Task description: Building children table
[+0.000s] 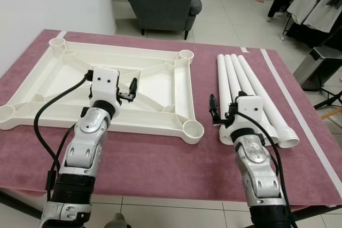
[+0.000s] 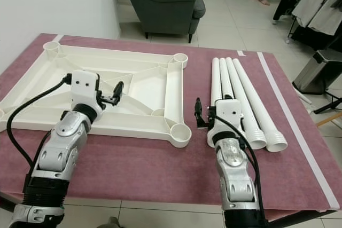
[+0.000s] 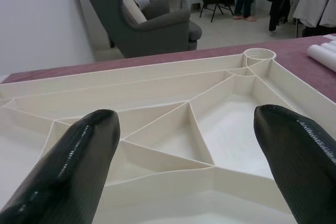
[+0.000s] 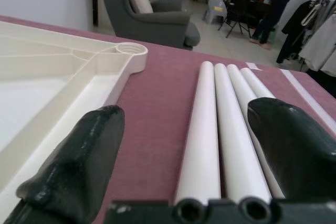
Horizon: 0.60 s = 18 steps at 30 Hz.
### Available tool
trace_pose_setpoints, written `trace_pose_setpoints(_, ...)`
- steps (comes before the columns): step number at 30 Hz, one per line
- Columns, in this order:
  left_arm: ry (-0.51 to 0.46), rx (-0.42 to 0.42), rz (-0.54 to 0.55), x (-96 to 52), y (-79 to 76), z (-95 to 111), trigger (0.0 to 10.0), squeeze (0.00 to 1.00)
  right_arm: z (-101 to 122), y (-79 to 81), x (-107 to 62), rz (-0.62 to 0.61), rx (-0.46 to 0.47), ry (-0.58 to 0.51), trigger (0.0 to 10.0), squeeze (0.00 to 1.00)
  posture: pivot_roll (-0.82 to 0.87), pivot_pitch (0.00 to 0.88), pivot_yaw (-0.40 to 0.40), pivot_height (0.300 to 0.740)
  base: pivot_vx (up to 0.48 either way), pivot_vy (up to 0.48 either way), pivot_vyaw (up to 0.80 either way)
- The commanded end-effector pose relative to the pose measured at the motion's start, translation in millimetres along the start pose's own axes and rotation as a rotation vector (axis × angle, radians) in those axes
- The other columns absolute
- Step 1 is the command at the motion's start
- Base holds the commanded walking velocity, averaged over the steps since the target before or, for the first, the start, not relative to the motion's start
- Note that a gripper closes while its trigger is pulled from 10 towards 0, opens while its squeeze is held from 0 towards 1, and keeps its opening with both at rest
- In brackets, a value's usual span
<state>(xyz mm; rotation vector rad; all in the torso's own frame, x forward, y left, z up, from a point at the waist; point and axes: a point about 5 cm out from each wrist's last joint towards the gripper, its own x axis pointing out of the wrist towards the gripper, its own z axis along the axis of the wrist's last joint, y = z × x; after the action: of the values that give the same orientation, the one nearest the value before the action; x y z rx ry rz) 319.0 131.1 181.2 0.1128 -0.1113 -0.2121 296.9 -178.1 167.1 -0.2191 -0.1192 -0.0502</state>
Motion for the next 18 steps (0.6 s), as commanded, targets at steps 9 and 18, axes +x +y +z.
trace_pose_setpoints(9, -0.048, 0.194, -0.408, -14.9, -37.0, 15, 10.0, 0.0, 0, -24.7, 51.3, -0.018, 0.085, 0.265, 10.0, 0.0, 0.09, 0.0, -0.02, 0.74, 0.0, 0.0, 0.0)
trace_pose_setpoints(18, -0.193, 0.092, -0.662, -28.6, -69.2, 64, 10.0, 0.0, -14, -11.4, 74.2, 0.086, 0.241, 0.476, 10.0, 0.0, 0.1, 0.0, -0.08, 0.74, 0.0, 0.0, 0.0)
